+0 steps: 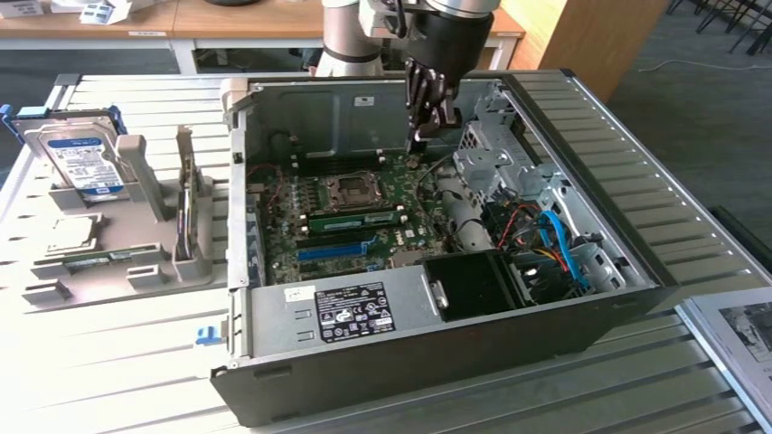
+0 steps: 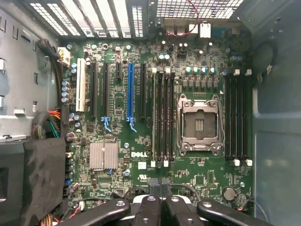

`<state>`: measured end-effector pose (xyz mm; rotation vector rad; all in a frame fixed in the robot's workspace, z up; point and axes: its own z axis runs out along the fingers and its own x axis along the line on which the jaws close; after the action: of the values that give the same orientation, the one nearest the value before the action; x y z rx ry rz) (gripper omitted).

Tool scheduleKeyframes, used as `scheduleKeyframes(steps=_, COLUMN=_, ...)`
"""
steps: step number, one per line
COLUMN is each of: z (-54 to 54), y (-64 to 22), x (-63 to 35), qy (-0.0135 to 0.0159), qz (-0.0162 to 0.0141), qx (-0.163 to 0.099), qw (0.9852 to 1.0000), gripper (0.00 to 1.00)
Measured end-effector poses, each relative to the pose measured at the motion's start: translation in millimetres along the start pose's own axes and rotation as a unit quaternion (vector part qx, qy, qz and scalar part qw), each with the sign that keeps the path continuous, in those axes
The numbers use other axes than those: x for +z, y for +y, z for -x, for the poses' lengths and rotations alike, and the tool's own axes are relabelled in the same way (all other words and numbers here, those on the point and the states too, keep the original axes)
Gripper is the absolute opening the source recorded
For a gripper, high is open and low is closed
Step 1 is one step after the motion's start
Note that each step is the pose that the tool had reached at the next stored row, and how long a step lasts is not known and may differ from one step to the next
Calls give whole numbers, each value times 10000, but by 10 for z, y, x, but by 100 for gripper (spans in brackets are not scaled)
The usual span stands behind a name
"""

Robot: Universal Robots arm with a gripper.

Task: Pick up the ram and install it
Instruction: 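Press down the ram until it locks into place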

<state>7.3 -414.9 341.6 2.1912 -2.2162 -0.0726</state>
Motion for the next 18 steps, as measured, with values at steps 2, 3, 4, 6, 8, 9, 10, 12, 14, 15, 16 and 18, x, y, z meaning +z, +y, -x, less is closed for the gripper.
scheduleKeyframes(steps=2, z=-1, y=-1, x=14, qy=0, qz=0, qx=0, qw=10000, gripper=10)
scheduleKeyframes(steps=3, z=-1, y=-1, x=24, qy=1, qz=0, qx=0, qw=10000, gripper=10)
scheduleKeyframes(steps=4, z=-1, y=-2, x=39, qy=1, qz=0, qx=0, qw=10000, gripper=10)
scheduleKeyframes(steps=6, z=-1, y=-3, x=70, qy=0, qz=0, qx=0, qw=10000, gripper=10)
scheduleKeyframes(steps=8, z=-2, y=-5, x=101, qy=1, qz=0, qx=0, qw=10000, gripper=10)
scheduleKeyframes(steps=9, z=-2, y=-6, x=115, qy=1, qz=0, qx=0, qw=10000, gripper=10)
scheduleKeyframes(steps=10, z=-2, y=-7, x=128, qy=0, qz=0, qx=0, qw=10000, gripper=10)
scheduleKeyframes(steps=12, z=-2, y=-7, x=146, qy=1, qz=0, qx=0, qw=10000, gripper=10)
scheduleKeyframes(steps=14, z=-3, y=-8, x=166, qy=2, qz=0, qx=0, qw=10000, gripper=10)
scheduleKeyframes(steps=15, z=-3, y=-9, x=178, qy=2, qz=0, qx=0, qw=10000, gripper=10)
scheduleKeyframes(steps=16, z=-3, y=-9, x=190, qy=2, qz=0, qx=0, qw=10000, gripper=10)
scheduleKeyframes(steps=18, z=-4, y=-11, x=217, qy=2, qz=0, qx=0, qw=10000, gripper=10)
